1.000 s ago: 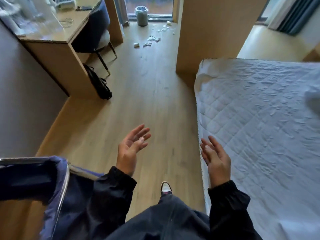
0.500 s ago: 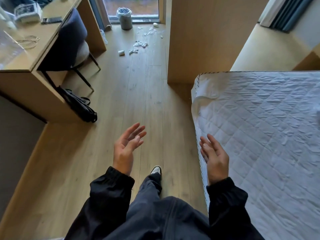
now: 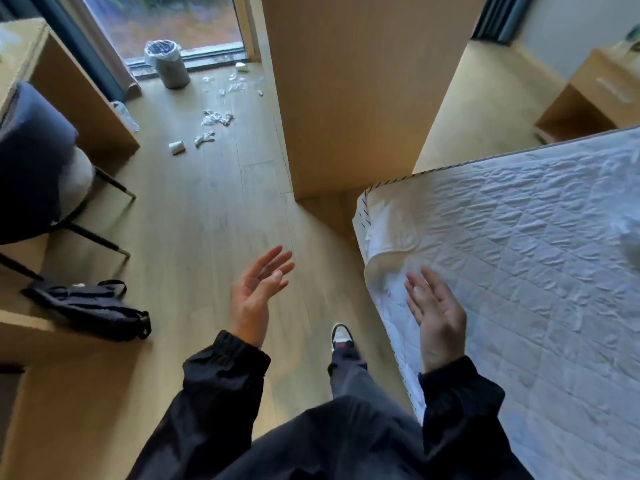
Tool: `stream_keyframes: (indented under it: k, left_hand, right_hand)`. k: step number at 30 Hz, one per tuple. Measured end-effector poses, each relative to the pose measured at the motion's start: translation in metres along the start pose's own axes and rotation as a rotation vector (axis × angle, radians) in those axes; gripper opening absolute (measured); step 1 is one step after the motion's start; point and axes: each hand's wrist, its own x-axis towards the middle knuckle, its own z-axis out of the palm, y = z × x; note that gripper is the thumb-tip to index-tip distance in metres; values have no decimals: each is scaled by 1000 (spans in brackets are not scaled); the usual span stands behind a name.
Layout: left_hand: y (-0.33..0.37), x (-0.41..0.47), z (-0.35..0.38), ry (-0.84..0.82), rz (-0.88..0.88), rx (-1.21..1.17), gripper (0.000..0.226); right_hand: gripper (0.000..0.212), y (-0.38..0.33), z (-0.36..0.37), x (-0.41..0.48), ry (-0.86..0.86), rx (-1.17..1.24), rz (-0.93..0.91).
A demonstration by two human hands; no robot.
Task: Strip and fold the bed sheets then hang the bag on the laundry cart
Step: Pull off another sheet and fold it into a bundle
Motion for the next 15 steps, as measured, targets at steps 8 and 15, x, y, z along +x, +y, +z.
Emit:
stream_keyframes:
  k: [8, 15]
  left_hand:
    - [36, 198, 71, -133, 56, 125, 58]
    - [64, 335, 117, -203, 107, 82, 57]
  right_hand:
    - [29, -55, 62, 176, 86, 160, -11]
    - [25, -106, 112, 296, 76, 113, -86]
